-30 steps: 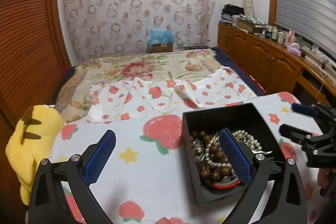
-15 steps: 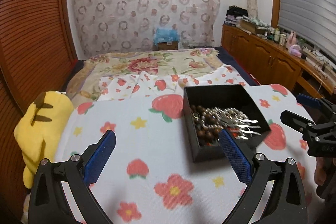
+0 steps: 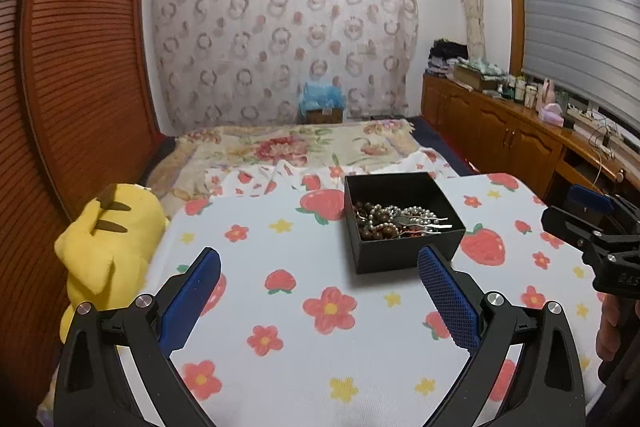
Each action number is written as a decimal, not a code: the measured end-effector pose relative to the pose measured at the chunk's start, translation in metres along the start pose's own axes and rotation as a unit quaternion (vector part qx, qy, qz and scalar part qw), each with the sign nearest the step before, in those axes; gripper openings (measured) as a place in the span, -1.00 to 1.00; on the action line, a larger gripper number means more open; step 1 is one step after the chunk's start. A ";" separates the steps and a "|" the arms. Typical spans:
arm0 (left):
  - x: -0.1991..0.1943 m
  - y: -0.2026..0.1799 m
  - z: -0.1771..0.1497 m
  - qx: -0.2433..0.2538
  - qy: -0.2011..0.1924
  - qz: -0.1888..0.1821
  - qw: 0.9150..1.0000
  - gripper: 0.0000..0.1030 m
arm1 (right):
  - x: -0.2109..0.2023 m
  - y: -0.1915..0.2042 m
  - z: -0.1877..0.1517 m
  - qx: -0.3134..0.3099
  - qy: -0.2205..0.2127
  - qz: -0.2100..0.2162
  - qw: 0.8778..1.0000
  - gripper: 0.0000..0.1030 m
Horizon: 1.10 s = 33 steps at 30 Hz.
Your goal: Organize jewelry
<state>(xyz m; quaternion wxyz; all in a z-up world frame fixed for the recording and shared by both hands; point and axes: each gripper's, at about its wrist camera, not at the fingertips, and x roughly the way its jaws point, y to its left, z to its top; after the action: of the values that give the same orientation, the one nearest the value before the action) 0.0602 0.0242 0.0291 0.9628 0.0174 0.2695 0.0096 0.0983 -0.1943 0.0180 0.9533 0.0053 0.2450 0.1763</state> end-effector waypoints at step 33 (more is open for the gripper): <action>-0.042 0.002 -0.003 -0.008 -0.028 -0.001 1.000 0.85 | -0.040 0.006 0.000 -0.001 -0.029 -0.006 1.000 0.95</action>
<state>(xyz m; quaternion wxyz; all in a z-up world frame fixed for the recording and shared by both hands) 0.0229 0.0254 0.0483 0.9700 0.0099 0.2428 0.0101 0.0636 -0.2018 0.0374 0.9611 0.0086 0.2168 0.1706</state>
